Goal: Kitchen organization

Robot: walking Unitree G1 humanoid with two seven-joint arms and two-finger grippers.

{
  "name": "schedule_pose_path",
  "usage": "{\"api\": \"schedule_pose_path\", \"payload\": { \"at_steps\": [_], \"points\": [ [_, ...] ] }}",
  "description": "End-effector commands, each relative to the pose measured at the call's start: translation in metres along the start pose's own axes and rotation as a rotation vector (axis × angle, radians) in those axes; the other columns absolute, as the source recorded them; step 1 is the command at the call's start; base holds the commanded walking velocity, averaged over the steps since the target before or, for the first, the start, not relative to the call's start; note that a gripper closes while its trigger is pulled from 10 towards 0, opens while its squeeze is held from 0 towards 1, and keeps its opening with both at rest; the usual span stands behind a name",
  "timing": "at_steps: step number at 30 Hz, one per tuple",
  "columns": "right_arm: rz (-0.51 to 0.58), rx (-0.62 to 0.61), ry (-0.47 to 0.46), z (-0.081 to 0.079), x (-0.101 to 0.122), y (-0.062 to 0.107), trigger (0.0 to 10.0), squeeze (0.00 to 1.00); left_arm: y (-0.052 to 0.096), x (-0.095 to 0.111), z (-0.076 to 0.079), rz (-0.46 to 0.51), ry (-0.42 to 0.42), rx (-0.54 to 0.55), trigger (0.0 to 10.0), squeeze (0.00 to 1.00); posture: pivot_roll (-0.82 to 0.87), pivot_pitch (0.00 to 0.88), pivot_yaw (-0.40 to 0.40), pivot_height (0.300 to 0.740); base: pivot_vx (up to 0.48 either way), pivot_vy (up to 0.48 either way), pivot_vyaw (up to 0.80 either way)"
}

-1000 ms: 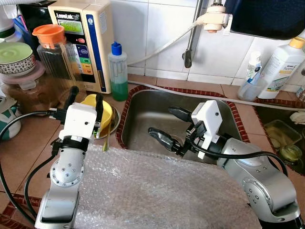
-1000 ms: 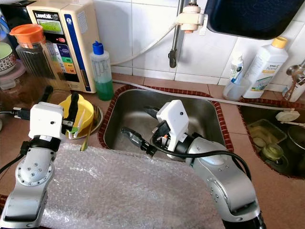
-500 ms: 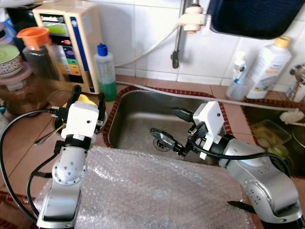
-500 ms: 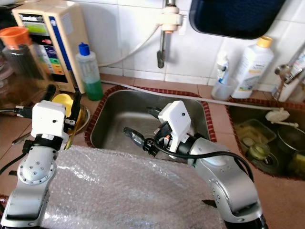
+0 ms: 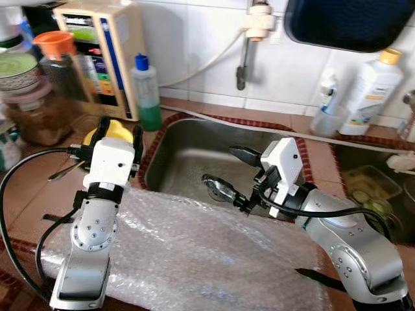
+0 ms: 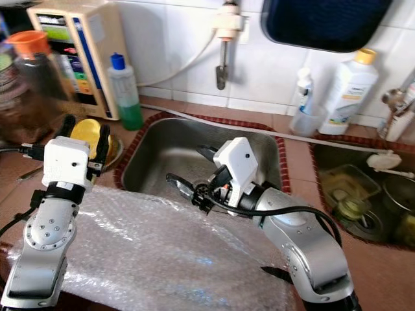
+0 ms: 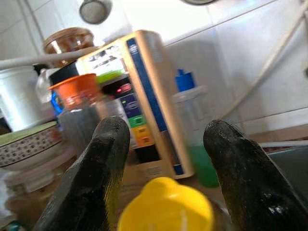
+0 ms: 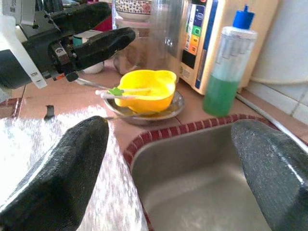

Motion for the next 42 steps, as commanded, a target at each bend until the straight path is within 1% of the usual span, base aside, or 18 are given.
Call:
{"api": "schedule_pose_path", "payload": {
  "at_steps": [1, 12, 20, 26, 27, 29, 30, 31, 34, 36, 38, 42],
  "points": [
    [0.005, 0.003, 0.015, 0.0, 0.002, -0.001, 10.0, 0.0, -0.001, -0.001, 0.0, -0.009, -0.024, 0.002, 10.0, 0.0, 0.03, 0.018, -0.015, 0.74, 0.0, 0.0, 0.0],
    [0.025, 0.001, 0.019, -0.002, 0.004, -0.003, 10.0, 0.0, 0.001, -0.003, 0.002, -0.001, -0.075, -0.017, 10.0, 0.0, 0.04, 0.02, -0.013, 0.74, 0.0, 0.0, 0.0],
    [0.036, -0.008, 0.017, -0.001, 0.004, -0.005, 10.0, 0.0, 0.004, -0.006, 0.003, -0.008, -0.098, -0.019, 10.0, 0.0, 0.04, 0.024, -0.014, 0.74, 0.0, 0.0, 0.73],
    [0.045, -0.02, 0.017, 0.001, 0.006, -0.006, 10.0, 0.0, 0.005, -0.008, 0.005, -0.006, -0.117, -0.029, 10.0, 0.0, 0.04, 0.023, -0.017, 0.74, 0.0, 0.0, 0.07],
    [0.046, -0.021, 0.018, 0.001, 0.006, -0.006, 10.0, 0.0, 0.006, -0.008, 0.007, -0.005, -0.126, -0.039, 10.0, 0.0, 0.04, 0.023, -0.017, 0.74, 0.0, 0.0, 0.0],
    [0.05, -0.025, 0.019, 0.001, 0.007, -0.007, 10.0, 0.0, 0.008, -0.01, 0.015, 0.02, -0.151, -0.101, 10.0, 0.0, 0.04, 0.022, -0.019, 0.74, 0.0, 0.0, 0.0],
    [0.05, -0.025, 0.019, 0.001, 0.007, -0.007, 10.0, 0.0, 0.008, -0.01, 0.015, 0.02, -0.151, -0.101, 10.0, 0.0, 0.04, 0.022, -0.019, 0.74, 0.0, 0.0, 0.0],
    [0.052, -0.025, 0.019, 0.001, 0.007, -0.007, 10.0, 0.0, 0.01, -0.013, 0.021, 0.015, -0.136, -0.141, 10.0, 0.0, 0.04, 0.022, -0.019, 0.74, 0.0, 0.0, 0.0],
    [0.052, -0.024, 0.02, 0.001, 0.007, -0.008, 10.0, 0.0, 0.013, -0.021, 0.029, -0.011, -0.095, -0.183, 10.0, 0.0, 0.04, 0.022, -0.02, 0.74, 0.0, 0.0, 0.0],
    [0.053, -0.023, 0.02, 0.0, 0.008, -0.009, 10.0, 0.0, 0.015, -0.026, 0.035, -0.014, -0.104, -0.203, 10.0, 0.0, 0.03, 0.021, -0.022, 0.74, 0.0, 0.0, 0.0],
    [0.054, -0.023, 0.02, 0.0, 0.008, -0.009, 10.0, 0.0, 0.018, -0.033, 0.039, -0.035, -0.091, -0.215, 10.0, 0.0, 0.03, 0.022, -0.023, 0.74, 0.0, 0.0, 0.0],
    [0.054, -0.022, 0.023, 0.0, 0.008, -0.008, 10.0, 0.0, 0.022, -0.044, 0.041, -0.074, -0.068, -0.203, 10.0, 0.0, 0.02, 0.024, -0.025, 0.74, 0.0, 0.0, 0.0]
  ]
}}
Point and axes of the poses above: a point about 5 cm out from each wrist's last joint towards the gripper, its own y axis pointing back from the gripper into the wrist, its own x axis along the axis of the wrist's last joint, z = x × y, the point moved 2 cm from there along -y, pointing out of the wrist towards the gripper, and after that the axes turned 14 degrees about -y, right-handed, at the moved point
